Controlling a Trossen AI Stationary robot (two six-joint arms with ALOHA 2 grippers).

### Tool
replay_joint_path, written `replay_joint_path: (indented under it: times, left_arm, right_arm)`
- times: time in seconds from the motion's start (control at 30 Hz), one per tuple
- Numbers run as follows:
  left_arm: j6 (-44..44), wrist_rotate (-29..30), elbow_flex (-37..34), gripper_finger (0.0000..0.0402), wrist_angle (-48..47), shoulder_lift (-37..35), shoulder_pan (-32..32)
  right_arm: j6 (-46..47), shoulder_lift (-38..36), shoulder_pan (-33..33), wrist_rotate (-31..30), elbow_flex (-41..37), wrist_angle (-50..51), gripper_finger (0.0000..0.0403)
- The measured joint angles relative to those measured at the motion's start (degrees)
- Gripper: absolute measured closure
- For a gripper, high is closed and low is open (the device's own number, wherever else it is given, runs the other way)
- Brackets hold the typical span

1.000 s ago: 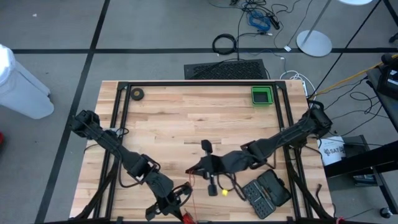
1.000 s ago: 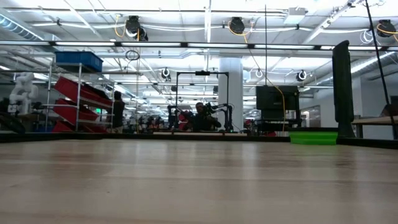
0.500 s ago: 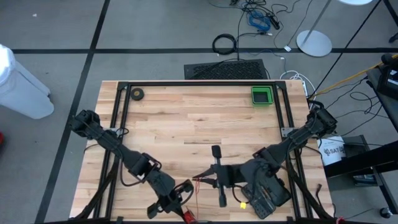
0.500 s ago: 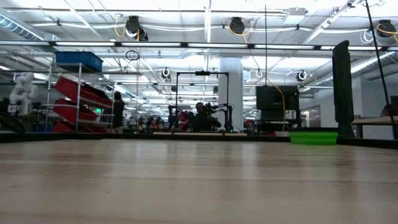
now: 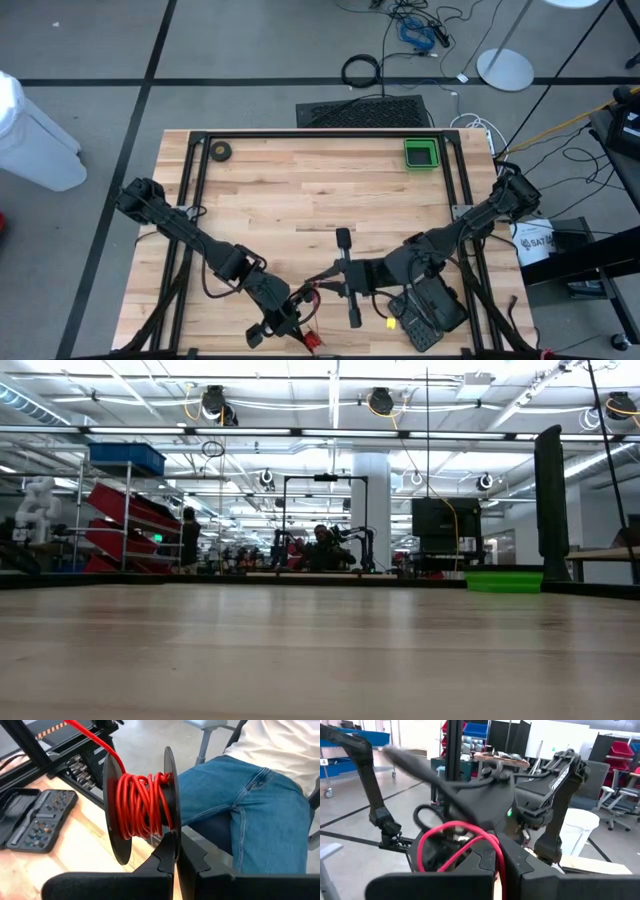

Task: Coil cords
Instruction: Coil the red wire on the black spool

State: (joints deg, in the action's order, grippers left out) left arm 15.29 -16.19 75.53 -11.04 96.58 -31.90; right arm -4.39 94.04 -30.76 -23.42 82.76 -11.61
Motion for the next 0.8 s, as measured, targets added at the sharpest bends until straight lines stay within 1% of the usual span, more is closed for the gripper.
replay_joint_path:
  times: [0.2, 0.27, 0.4, 0.47, 0.6, 0.7, 0.8]
  left_arm:
    - [-0.04, 0.25, 0.00, 0.0395, 0.87, 0.32, 0.09]
    - [-0.10, 0.25, 0.00, 0.0395, 2.20, 0.32, -0.17]
    - [0.01, 0.21, 0.00, 0.0395, 4.47, 0.32, -0.60]
    - [0.19, 0.27, 0.04, 0.0395, 4.74, 0.32, -0.57]
    - [0.54, 2.79, 1.23, 0.0395, 3.99, 0.32, -0.91]
    - [1.00, 2.83, 1.78, 0.0395, 4.21, 0.32, -1.33]
    - [3.54, 3.18, 1.81, 0.0395, 4.21, 0.31, -2.20]
  right_arm:
    - [-1.91, 0.02, 2.55, 0.60, 0.00, -2.73, 0.0403]
    - [-1.50, 0.04, 3.70, 2.23, 0.00, -3.47, 0.0403]
    - [1.60, 0.04, 6.15, 7.31, 0.00, -3.66, 0.0403]
    - [2.92, 0.27, 6.81, 8.58, 0.00, -3.54, 0.0403]
    - [3.71, 0.46, 6.73, 8.46, 0.00, -2.41, 0.0403]
    - [4.19, 0.46, 5.82, 8.15, 0.02, -0.84, 0.0403]
    - [5.23, 0.48, 4.77, 8.23, 0.03, 0.99, 0.0403]
